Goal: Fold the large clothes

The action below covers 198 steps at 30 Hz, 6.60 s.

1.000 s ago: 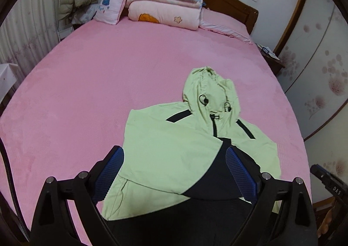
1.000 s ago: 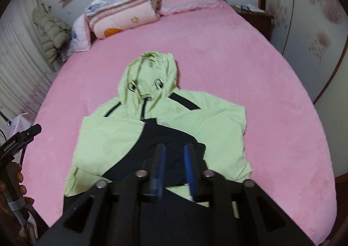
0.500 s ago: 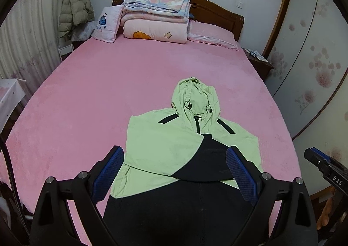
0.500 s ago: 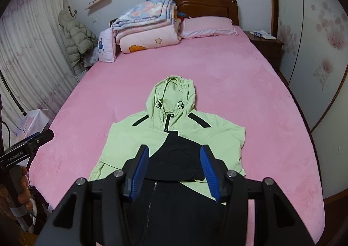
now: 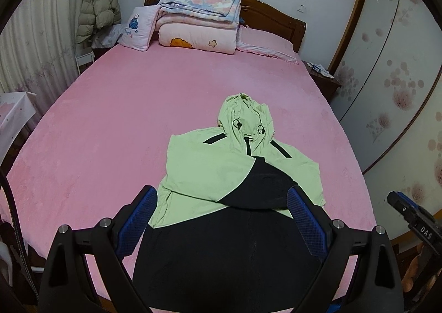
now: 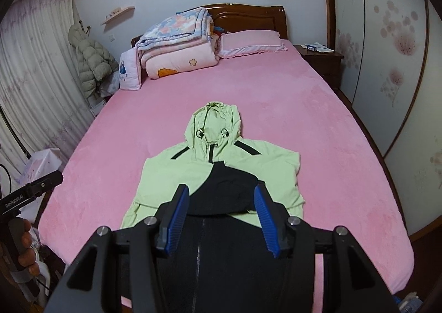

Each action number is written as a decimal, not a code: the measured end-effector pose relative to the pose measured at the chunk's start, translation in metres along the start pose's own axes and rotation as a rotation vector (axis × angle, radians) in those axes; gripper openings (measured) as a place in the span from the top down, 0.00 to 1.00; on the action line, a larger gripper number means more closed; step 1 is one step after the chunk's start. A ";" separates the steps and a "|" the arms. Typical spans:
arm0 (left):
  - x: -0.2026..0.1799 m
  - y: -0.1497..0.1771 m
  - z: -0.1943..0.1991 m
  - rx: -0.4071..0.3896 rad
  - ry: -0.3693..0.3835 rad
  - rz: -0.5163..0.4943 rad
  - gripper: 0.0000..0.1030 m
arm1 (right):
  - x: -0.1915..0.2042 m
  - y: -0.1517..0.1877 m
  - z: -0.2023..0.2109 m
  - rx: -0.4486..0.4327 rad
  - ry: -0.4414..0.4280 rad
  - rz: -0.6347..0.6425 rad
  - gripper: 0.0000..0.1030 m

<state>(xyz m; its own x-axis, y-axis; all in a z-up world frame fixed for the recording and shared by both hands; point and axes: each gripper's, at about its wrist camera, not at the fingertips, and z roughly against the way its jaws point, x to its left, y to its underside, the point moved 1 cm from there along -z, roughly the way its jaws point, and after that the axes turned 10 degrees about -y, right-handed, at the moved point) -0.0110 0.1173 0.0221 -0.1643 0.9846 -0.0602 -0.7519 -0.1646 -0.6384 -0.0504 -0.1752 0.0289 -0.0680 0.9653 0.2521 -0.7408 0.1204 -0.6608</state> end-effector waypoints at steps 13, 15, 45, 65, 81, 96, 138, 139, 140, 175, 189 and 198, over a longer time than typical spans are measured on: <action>0.004 0.057 0.006 0.043 -0.023 -0.061 0.08 | 0.006 0.045 0.028 0.013 0.043 0.003 0.52; 0.005 0.064 0.005 0.048 -0.031 -0.063 0.08 | 0.004 0.052 0.030 0.015 0.048 0.004 0.52; 0.047 0.164 -0.093 0.269 -0.128 -0.115 0.08 | -0.023 0.160 -0.009 0.107 0.114 -0.056 0.52; 0.132 0.228 -0.182 0.422 -0.182 0.003 0.09 | -0.082 0.226 -0.059 0.212 0.117 -0.221 0.52; 0.163 0.263 -0.241 0.494 -0.182 -0.003 0.10 | -0.155 0.269 -0.069 0.359 0.160 -0.308 0.48; 0.178 0.267 -0.251 0.516 -0.104 -0.043 0.07 | -0.208 0.293 -0.096 0.417 0.176 -0.391 0.48; 0.139 0.074 -0.125 0.385 0.130 0.308 0.95 | -0.098 0.115 -0.003 0.128 -0.008 -0.252 0.84; 0.141 0.066 -0.125 0.377 0.136 0.340 0.95 | -0.098 0.108 -0.005 0.125 -0.012 -0.248 0.85; 0.146 0.060 -0.123 0.371 0.139 0.373 0.95 | -0.099 0.100 -0.008 0.120 -0.019 -0.245 0.85; 0.061 -0.069 -0.445 0.423 -0.278 0.050 0.72 | -0.257 -0.038 -0.356 0.303 0.089 -0.441 0.56; 0.032 -0.065 -0.518 0.411 -0.253 -0.041 0.79 | -0.275 -0.031 -0.400 0.308 0.188 -0.353 0.56; 0.015 -0.076 -0.491 0.269 -0.320 -0.091 0.97 | -0.277 -0.031 -0.423 0.318 0.130 -0.318 0.90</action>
<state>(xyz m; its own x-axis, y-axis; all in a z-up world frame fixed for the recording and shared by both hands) 0.3571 0.1742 -0.3065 -0.2481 0.9345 0.2554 -0.9053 -0.1299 -0.4044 0.2738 -0.3481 -0.3192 0.2643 0.9155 0.3032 -0.8808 0.3572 -0.3108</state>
